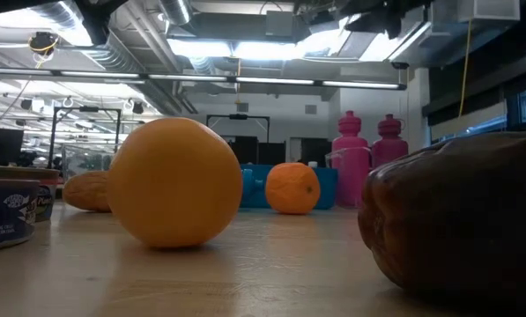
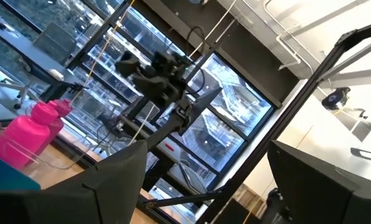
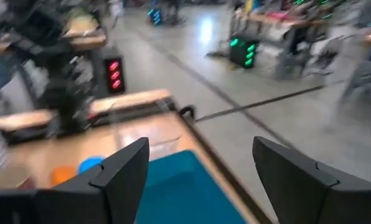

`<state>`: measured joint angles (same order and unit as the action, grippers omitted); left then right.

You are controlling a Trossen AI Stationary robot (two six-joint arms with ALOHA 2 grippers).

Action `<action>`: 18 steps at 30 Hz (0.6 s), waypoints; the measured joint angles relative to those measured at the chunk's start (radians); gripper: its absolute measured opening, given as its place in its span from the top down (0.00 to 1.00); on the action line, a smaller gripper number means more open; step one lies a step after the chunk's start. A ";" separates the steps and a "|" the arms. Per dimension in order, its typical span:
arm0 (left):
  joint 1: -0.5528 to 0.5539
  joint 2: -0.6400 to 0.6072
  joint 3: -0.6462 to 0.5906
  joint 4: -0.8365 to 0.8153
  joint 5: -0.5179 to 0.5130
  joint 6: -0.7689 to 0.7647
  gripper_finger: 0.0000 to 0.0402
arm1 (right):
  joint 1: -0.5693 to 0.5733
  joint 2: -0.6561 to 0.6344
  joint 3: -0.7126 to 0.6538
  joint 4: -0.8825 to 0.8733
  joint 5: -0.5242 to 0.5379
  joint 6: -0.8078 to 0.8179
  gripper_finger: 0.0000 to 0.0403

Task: Pick & Place Food Item
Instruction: Put the blue tumbler into the right transparent bin

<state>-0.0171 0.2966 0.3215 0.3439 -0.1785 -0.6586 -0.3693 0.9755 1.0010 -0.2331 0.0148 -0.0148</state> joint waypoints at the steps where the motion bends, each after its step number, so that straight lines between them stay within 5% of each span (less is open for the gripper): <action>1: 0.000 0.000 0.000 -0.004 -0.005 0.000 0.19 | 0.023 0.015 0.015 -0.013 0.001 -0.001 0.29; 9: 0.000 0.012 0.025 -0.096 -0.016 0.011 0.19 | 0.174 0.120 0.108 -0.025 0.064 0.087 0.29; 18: 0.000 0.367 0.445 -0.634 -0.008 0.302 0.21 | 0.221 0.129 0.133 -0.026 0.139 0.186 0.29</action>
<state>-0.0174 0.6635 0.7668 -0.2900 -0.1861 -0.3567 -0.1482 1.1046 1.1336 -0.2592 0.1540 0.1713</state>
